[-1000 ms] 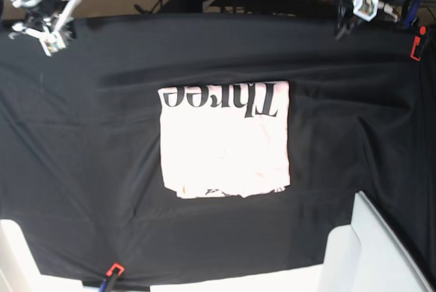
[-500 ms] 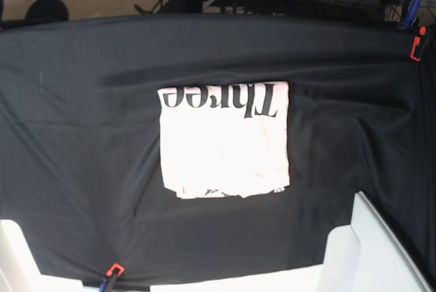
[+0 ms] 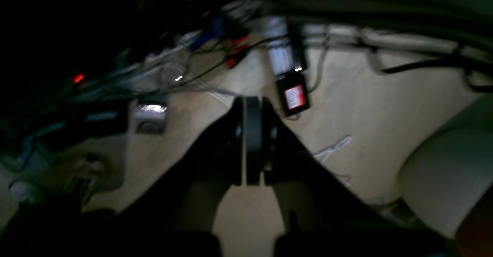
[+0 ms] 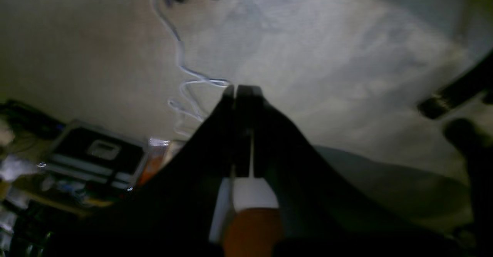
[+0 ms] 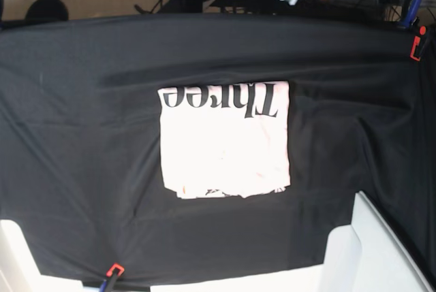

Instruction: Fold the T-shirt properly

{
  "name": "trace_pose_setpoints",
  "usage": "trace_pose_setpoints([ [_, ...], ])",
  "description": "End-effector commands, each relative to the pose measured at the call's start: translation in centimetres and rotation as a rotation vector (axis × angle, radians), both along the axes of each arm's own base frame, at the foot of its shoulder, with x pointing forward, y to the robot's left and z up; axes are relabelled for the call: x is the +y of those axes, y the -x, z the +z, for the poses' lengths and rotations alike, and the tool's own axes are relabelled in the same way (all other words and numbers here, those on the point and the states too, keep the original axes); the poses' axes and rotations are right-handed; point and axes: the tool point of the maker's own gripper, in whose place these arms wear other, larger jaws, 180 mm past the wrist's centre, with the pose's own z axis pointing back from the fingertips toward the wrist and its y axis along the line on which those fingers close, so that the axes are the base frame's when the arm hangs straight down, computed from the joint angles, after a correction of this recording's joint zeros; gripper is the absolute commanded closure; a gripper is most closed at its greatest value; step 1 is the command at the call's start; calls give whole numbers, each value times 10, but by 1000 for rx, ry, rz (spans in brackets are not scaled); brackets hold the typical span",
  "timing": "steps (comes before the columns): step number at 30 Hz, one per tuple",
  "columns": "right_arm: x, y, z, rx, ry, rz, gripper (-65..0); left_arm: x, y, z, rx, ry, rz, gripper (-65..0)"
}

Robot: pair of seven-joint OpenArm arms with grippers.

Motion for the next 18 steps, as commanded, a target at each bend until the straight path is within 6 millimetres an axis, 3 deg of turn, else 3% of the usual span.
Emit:
trace_pose_setpoints([
  [1, -11, -10, 0, -38, 15, -8, 0, 5, -4, 0, -12, -8, 0, 0],
  [3, -9, -14, -1, -53, 16, -43, 0, -2, -13, -2, -35, -24, -8, 0],
  [11, 20, -22, -6, -79, -8, -159, 0, 10, -32, -6, -102, -145, -15, -2],
  [14, 21, -23, -6, -81, -11, -155, 0, 18, -45, -6, -132, -182, -16, -2],
  [18, 21, -31, -7, -93, -12, -154, 0, 21, -49, -6, -140, -194, -12, -2],
])
